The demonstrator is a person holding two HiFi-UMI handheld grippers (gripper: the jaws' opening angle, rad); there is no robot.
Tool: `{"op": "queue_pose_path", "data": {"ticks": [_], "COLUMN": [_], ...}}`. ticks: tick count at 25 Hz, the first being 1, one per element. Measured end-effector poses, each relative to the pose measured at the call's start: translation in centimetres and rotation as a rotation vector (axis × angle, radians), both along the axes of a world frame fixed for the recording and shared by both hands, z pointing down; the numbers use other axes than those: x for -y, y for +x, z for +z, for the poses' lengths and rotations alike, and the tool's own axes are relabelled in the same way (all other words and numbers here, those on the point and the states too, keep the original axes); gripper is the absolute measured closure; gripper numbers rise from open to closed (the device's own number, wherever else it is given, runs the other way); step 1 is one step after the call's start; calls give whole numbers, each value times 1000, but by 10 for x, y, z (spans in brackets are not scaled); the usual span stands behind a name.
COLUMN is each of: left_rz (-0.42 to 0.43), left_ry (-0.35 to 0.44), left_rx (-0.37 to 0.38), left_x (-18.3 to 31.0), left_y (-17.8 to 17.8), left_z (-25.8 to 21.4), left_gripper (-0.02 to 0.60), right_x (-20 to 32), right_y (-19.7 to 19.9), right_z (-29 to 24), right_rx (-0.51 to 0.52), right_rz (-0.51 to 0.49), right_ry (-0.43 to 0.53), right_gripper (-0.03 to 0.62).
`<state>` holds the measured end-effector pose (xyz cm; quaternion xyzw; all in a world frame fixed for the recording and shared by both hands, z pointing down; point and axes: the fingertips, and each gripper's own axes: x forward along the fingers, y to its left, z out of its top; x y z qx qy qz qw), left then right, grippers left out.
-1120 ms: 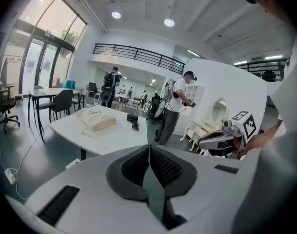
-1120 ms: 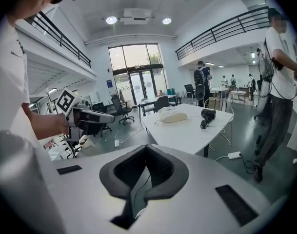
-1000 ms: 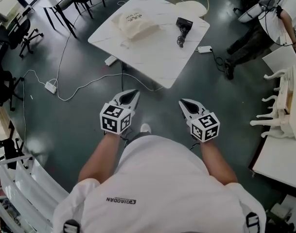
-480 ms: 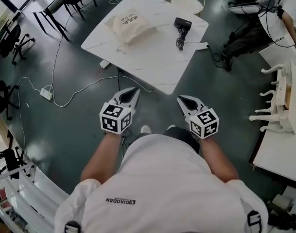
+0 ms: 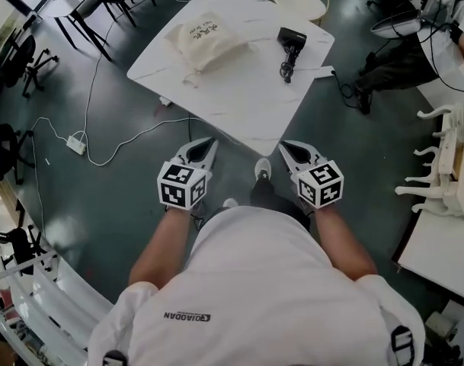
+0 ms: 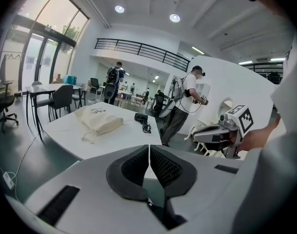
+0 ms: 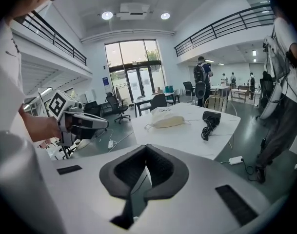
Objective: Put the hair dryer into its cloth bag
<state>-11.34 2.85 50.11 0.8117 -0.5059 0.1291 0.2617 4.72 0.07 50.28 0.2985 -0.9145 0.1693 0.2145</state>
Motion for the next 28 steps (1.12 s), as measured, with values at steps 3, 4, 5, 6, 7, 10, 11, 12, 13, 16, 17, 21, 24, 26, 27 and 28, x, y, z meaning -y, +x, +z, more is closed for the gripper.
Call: {"op": "queue_pose_path", "data": {"ticks": [3,4,5,6,7,10,11,12,13,16,17,21,24,26,27,28], "left_rz": [-3,-8,-19,-34,-49,-86,-96,-106,-116,-148,-158,-188,-210,-216,-217,-218], "left_ry": [5,4,1,-5,-12,-32,-38,-44,-49,-62,-68,-111,-121,-131,-137,-141], "left_rx": [28,38,47,55,62,75,75,75,74,73,78,111,124,131,134,138], "left_x": [20,27,34,41,49,72,79,85,92,114,122,142,152,156,156,157], "left_y": [3,3,1,-1,-3,-6,-5,-4,-2,5,7,13,14,12,10,8], "left_z": [-4,-5,-5,-4,-3,2,3,4,5,9,12,27,30,30,30,30], "left_gripper": [548,548,548,548,548,548,548,548,548,548,548,548,548,548,548,548], "right_x": [29,39,49,60,70,99,107,115,123,149,158,191,216,231,237,242], "right_y": [-2,-2,-2,-3,-3,-4,-3,-2,0,5,8,19,26,30,32,34], "right_z": [0,-1,-2,-2,-2,2,4,6,8,14,16,27,40,51,56,60], "right_rx": [9,11,14,19,24,36,38,41,44,55,59,59,47,28,20,13], "right_rz": [-14,-20,-26,-34,-43,-72,-81,-90,-98,-119,-125,-132,-107,-77,-61,-44], "right_ry": [4,8,9,8,5,-5,-9,-14,-19,-31,-35,-51,-67,-80,-86,-92], "right_gripper": [572,572,572,572,572,572,572,572,572,572,572,572,572,572,572,572]}}
